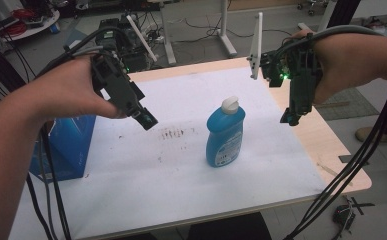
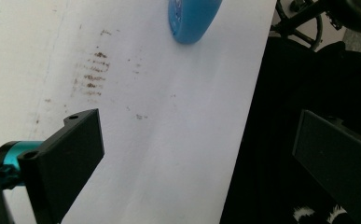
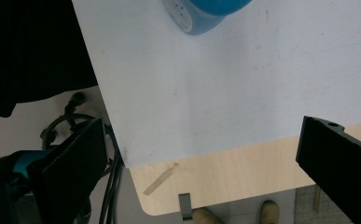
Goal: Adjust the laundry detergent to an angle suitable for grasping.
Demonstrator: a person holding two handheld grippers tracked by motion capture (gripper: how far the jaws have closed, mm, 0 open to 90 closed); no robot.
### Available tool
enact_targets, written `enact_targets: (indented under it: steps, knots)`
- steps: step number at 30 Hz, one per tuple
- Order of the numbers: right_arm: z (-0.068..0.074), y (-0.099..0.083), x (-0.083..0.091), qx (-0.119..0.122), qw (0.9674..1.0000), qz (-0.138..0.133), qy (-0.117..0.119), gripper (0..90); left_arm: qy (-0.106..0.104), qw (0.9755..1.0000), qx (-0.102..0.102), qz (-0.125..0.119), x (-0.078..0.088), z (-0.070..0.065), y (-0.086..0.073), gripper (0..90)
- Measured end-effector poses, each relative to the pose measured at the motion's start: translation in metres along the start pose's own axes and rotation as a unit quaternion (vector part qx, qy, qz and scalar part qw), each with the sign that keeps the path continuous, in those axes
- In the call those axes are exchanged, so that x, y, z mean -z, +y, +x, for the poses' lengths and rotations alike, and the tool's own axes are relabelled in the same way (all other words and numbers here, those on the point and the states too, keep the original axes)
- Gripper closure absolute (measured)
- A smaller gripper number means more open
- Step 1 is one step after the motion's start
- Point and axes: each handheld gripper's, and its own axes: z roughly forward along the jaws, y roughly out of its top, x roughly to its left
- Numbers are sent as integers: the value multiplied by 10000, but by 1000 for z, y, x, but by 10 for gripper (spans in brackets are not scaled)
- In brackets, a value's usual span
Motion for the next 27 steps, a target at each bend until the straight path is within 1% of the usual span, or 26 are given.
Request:
enact_targets:
  steps: [1,2,3,4,6,7,9,10,11,12,14,17,18,19,21,22,25,26,27]
  knots:
    - [0,-1,0,-13,10000,14,-11,16,2,10000,15,-18,-3,-1,1,18]
    - [1,-2,-1,-45,10000,23,1,16,-21,10000,-16,-43,-7,-2,2,18]
    - [1,-3,-1,-24,10000,11,-3,16,-59,9999,-50,-71,-10,-4,3,18]
    - [1,-4,-2,-49,10000,-4,0,16,-92,9999,-34,-120,-14,-5,5,18]
    - [1,-6,-3,-44,10000,-13,11,16,-87,9997,-100,-209,-20,-8,9,18]
    - [1,-7,-4,-59,10000,-11,18,16,-81,9996,-90,-255,-23,-9,10,18]
    - [1,-9,-6,-33,10000,-29,21,16,-46,9994,-63,-352,-28,-11,15,18]
    - [2,-9,-6,-86,10000,-13,42,16,-23,9992,-75,-392,-30,-12,17,18]
    - [2,-10,-7,-85,10000,-26,44,16,-2,9990,-50,-451,-32,-13,19,18]
    - [1,-11,-8,-80,10000,-27,37,15,23,9988,-69,-493,-34,-14,22,18]
    - [1,-13,-9,-60,10000,-29,50,16,91,9983,-99,-571,-38,-16,27,18]
    - [1,-15,-10,-104,9999,-45,52,16,239,9972,-124,-697,-44,-18,33,18]
    - [0,-16,-10,-78,9999,-49,54,16,230,9970,-108,-735,-45,-18,35,18]
    - [0,-17,-10,-102,9999,-49,61,16,223,9967,-100,-774,-48,-18,37,18]
    - [0,-18,-11,-85,9999,-73,66,16,276,9965,-180,-766,-53,-20,42,18]
    - [0,-19,-11,-112,9999,-59,63,16,276,9965,-180,-766,-53,-20,42,18]
    - [0,-21,-12,-120,9999,-75,67,16,297,9959,-196,-827,-64,-21,48,18]
    - [-1,-21,-12,-90,9999,-73,59,15,312,9956,-178,-860,-66,-22,50,18]
    - [-1,-22,-12,-128,9999,-75,63,16,323,9955,-174,-878,-69,-22,52,18]
